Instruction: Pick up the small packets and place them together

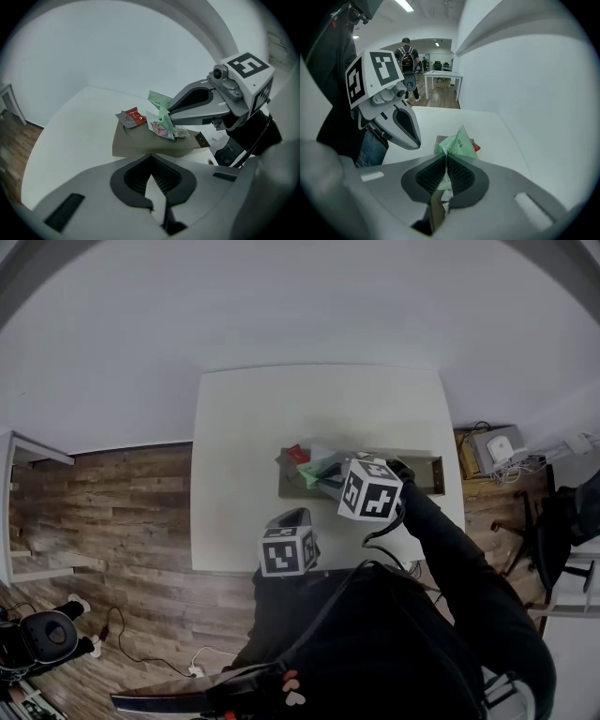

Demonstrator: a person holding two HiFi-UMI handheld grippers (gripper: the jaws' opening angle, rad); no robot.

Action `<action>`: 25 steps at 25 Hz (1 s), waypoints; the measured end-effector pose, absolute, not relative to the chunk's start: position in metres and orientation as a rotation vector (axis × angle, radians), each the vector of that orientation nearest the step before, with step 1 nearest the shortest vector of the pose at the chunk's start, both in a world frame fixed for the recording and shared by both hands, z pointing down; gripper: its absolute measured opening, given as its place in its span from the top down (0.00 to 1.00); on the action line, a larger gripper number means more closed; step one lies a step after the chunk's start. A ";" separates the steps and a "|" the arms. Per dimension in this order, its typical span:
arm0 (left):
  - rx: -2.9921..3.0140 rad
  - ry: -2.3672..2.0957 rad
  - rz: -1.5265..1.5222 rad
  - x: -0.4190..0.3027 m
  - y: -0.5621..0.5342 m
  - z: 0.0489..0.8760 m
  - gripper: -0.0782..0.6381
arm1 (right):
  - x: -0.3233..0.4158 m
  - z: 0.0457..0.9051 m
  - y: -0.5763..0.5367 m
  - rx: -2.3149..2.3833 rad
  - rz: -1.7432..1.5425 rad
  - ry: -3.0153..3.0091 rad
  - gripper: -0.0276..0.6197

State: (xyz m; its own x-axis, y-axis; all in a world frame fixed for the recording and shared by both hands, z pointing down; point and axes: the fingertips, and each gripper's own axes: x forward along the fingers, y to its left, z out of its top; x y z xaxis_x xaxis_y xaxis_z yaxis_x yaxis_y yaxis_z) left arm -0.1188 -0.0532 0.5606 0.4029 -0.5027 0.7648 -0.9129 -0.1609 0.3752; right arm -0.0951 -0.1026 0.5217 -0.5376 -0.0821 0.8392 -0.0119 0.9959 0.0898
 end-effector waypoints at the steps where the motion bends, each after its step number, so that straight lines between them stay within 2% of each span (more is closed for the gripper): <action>1: 1.805 -1.229 0.602 -0.120 -0.053 0.560 0.89 | -0.099 0.523 -0.102 0.051 -0.097 -2.130 0.94; 25: 1.797 -1.234 0.601 -0.126 -0.050 0.563 0.89 | -0.123 0.568 -0.097 -0.064 -0.190 -1.947 0.92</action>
State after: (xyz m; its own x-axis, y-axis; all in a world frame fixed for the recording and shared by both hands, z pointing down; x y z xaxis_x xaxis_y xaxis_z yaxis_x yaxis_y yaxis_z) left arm -0.1262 -0.0501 0.5626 0.3966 -0.5048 0.7667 -0.9149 -0.1490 0.3751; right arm -0.1227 -0.0972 0.5684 -0.3752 -0.0456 0.9258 0.1345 0.9855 0.1030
